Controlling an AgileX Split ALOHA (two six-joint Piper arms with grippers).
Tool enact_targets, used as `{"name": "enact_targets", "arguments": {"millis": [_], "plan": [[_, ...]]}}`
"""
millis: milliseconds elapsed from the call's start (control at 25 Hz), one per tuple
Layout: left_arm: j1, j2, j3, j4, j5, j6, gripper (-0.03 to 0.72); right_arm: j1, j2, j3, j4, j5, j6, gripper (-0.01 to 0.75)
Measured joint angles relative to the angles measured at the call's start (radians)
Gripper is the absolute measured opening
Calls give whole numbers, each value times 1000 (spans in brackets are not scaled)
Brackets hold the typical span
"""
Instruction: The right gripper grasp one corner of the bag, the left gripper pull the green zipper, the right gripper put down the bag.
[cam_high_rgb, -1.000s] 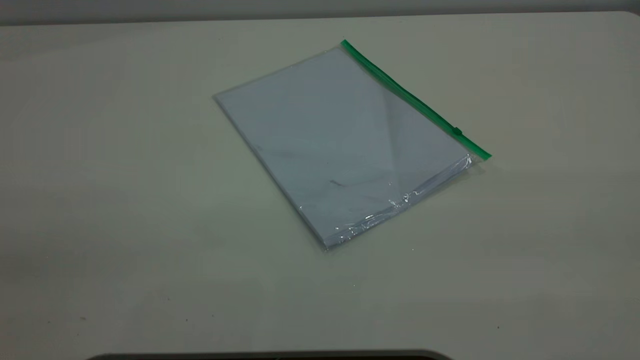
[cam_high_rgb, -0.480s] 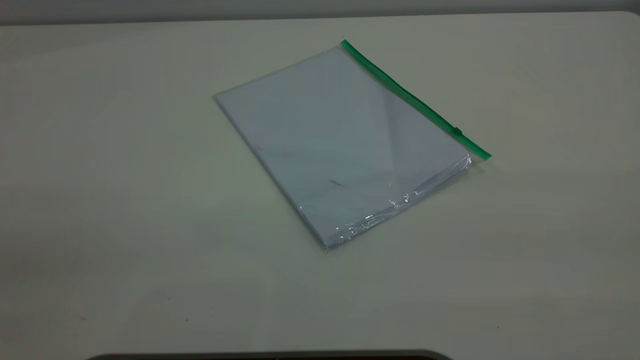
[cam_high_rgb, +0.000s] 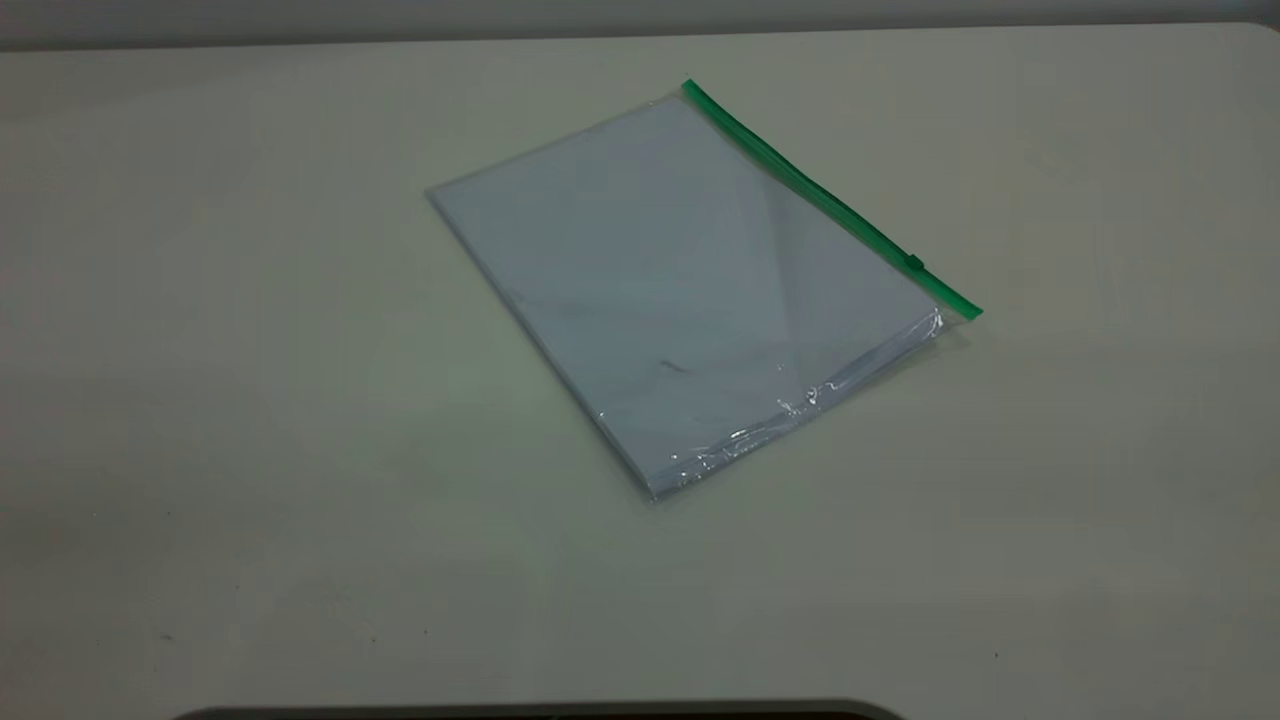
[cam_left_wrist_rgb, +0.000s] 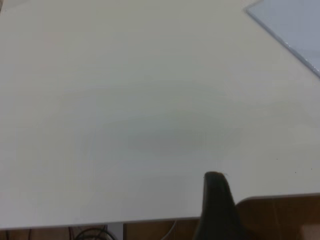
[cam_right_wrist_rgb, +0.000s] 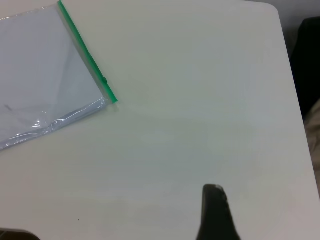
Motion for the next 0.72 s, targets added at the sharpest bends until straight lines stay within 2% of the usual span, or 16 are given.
{"name": "enact_targets", "arguments": {"millis": [720], "plan": [[0, 17, 0, 0, -1, 0, 569, 0, 27, -1, 10, -7, 0, 534]]}}
